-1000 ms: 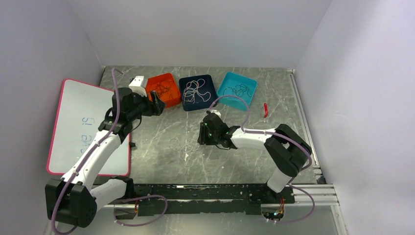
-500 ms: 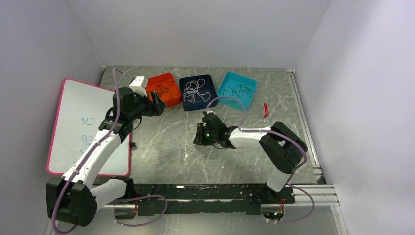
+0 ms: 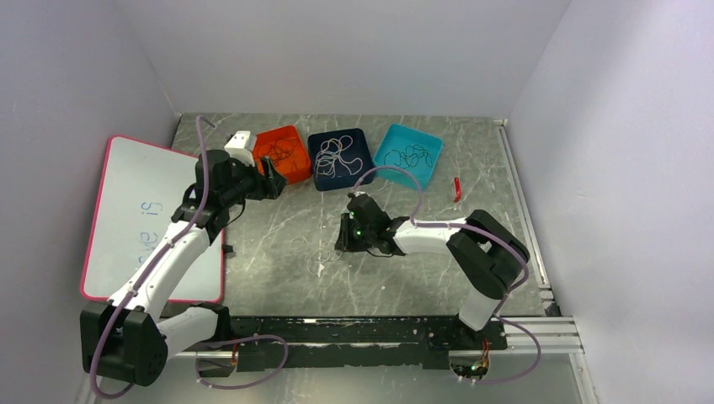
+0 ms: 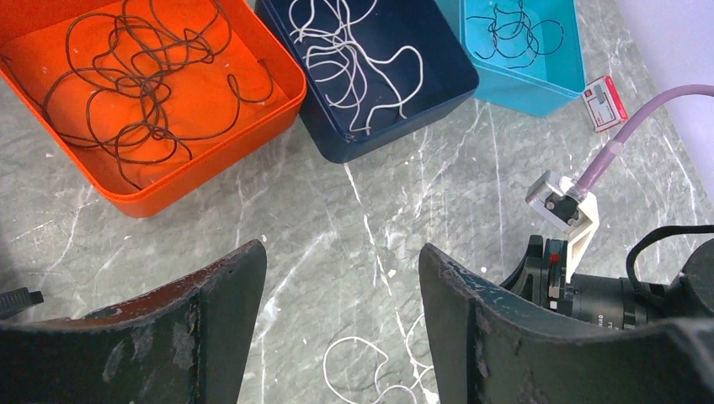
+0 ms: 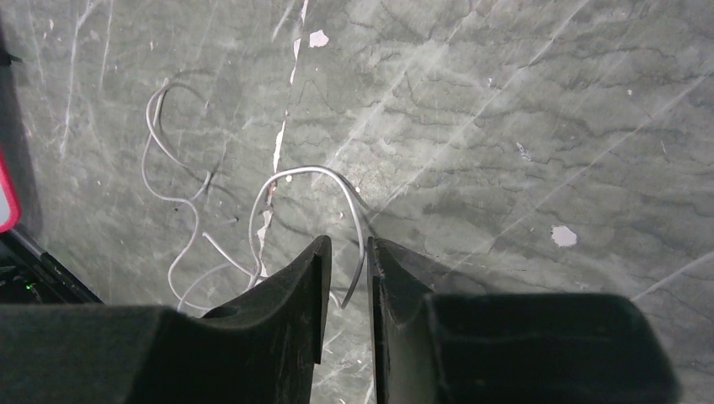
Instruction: Untangle the cables
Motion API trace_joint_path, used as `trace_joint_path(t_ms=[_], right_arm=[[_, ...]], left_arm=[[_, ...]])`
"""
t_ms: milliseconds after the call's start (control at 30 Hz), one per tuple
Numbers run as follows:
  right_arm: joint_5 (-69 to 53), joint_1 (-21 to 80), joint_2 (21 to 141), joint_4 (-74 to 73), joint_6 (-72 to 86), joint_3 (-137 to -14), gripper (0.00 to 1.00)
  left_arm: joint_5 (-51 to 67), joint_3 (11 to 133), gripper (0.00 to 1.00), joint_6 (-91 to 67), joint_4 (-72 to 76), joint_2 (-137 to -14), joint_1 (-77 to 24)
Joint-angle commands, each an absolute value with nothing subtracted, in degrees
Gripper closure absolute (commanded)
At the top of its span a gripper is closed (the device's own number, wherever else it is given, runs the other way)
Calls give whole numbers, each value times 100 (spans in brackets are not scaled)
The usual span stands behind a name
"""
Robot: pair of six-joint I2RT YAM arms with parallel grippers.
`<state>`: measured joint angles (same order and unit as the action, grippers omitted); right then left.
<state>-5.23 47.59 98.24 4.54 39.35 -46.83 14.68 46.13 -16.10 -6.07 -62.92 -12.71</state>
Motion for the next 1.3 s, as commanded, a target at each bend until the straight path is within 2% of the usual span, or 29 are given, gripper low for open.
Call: trace_joint_path(t_ms=[0, 133, 467, 867, 1100, 1267], right_arm=[[-559, 4756, 9733, 145, 3777, -4743, 72], [-560, 4757, 9734, 103, 3809, -4731, 65], [-636, 4755, 9705, 92, 3888, -4762, 70], [-867, 4753, 9787, 260, 4003, -4732, 71], [-715, 4762, 9838, 441, 4000, -4697, 78], [-592, 4756, 9665, 491, 3844, -4720, 92]], left_arm=[[1644, 4791, 28, -1572, -409, -6327, -1301], [1628, 4816, 28, -1558, -417, -6337, -1301], [1622, 4831, 28, -1470, -494, -6364, -1301], [1574, 4795, 28, -1495, -451, -6367, -1301], [1547, 4725, 27, -1521, -427, -6302, -1301], [1667, 4641, 26, -1572, -361, -6205, -1301]])
